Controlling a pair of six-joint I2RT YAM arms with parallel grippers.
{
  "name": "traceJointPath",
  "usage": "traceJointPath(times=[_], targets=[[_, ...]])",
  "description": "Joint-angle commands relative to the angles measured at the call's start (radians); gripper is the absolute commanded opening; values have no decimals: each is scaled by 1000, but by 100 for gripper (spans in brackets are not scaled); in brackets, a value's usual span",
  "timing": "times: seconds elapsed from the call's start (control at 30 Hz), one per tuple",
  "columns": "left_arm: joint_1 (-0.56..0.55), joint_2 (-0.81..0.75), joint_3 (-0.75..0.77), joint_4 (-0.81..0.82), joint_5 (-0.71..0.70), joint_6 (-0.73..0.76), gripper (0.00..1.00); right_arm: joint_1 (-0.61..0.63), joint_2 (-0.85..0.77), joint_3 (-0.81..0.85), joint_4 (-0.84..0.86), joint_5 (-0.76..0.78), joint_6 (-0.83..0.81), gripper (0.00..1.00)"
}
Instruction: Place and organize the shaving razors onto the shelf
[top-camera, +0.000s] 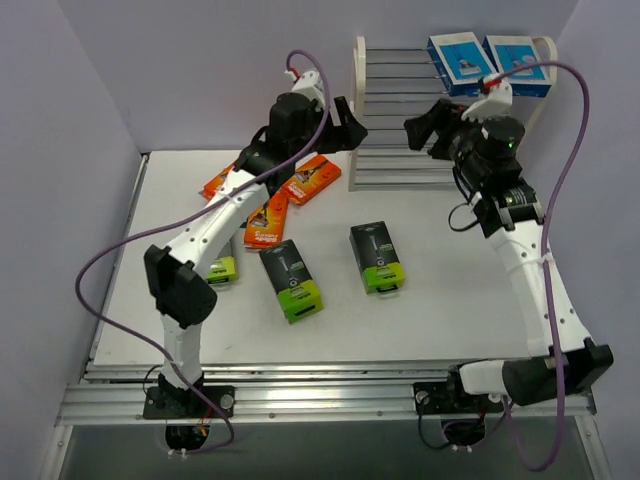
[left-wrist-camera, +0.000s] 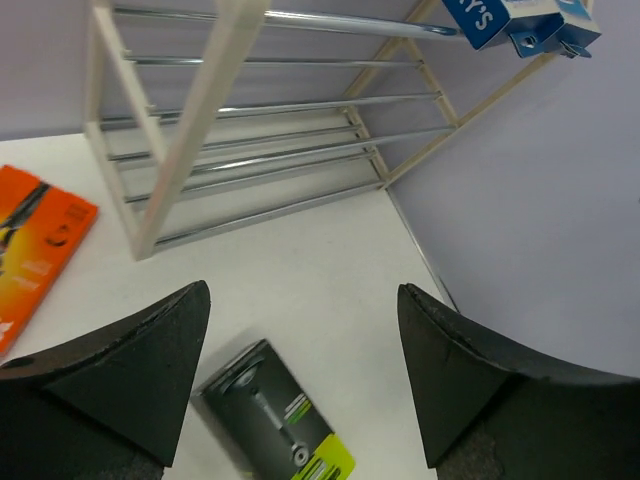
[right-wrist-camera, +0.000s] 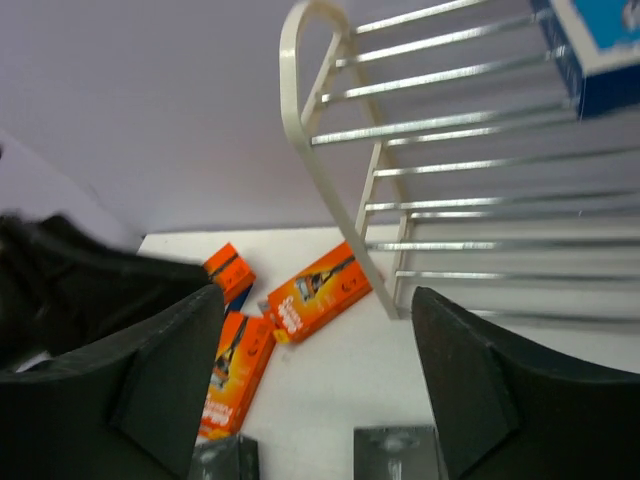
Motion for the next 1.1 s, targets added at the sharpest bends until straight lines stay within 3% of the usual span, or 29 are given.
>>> traceJointPath(times=[0.0,0.27,0.57,0.83,1.07], targets=[[58,-198,-173,30,-28,82,85,11,157,222,-42,83,-86,74],[159,-492,-609,53,-28,148,90,19,466,638,-78,133,-92,86],[196,-672,-927,68,-47,231,95,16,693,931,-98,156,-64,100],[156,-640,-935,41,-31,251,97,30,852,1117,-61,165,12,100],[44,-636,-927,7,-130,309,100,45,905,1140,-13,231,49,100]])
